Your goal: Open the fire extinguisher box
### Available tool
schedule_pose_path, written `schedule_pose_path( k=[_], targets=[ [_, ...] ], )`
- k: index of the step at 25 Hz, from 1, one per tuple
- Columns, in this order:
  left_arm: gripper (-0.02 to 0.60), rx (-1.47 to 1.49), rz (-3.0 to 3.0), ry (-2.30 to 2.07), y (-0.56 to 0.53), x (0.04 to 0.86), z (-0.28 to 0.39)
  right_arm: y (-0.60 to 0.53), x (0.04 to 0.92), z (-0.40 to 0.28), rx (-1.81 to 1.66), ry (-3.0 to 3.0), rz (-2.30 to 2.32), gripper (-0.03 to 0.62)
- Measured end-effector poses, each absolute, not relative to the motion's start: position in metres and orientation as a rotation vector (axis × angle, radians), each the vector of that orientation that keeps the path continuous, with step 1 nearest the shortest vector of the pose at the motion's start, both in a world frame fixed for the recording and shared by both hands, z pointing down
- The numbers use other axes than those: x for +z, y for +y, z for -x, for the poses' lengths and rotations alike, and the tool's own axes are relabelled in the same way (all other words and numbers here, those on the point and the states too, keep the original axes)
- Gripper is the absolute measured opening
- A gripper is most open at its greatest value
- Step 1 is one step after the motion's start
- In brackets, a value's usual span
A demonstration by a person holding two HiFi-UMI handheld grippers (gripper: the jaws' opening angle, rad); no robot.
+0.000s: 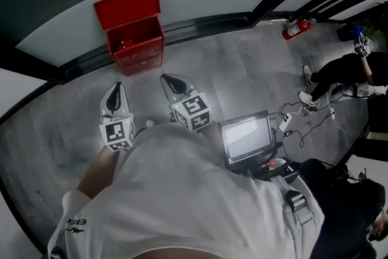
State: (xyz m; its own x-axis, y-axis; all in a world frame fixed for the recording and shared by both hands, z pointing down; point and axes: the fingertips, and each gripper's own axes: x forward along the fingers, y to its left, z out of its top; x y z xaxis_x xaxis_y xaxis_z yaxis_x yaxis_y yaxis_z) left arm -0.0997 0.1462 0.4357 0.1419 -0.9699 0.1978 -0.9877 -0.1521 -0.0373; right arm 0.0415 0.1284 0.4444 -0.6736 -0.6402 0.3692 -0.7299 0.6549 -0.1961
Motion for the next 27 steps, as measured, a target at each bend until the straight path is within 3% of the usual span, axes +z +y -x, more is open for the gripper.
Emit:
schedule_pose_path(
  k=[27],
  targets=[
    [0.003, 0.254, -2.264, -1.969, 0.137, 0.458, 0.119, 0.110, 0.461, -0.022, 0.471, -2.593, -1.109, 0.012]
  ],
)
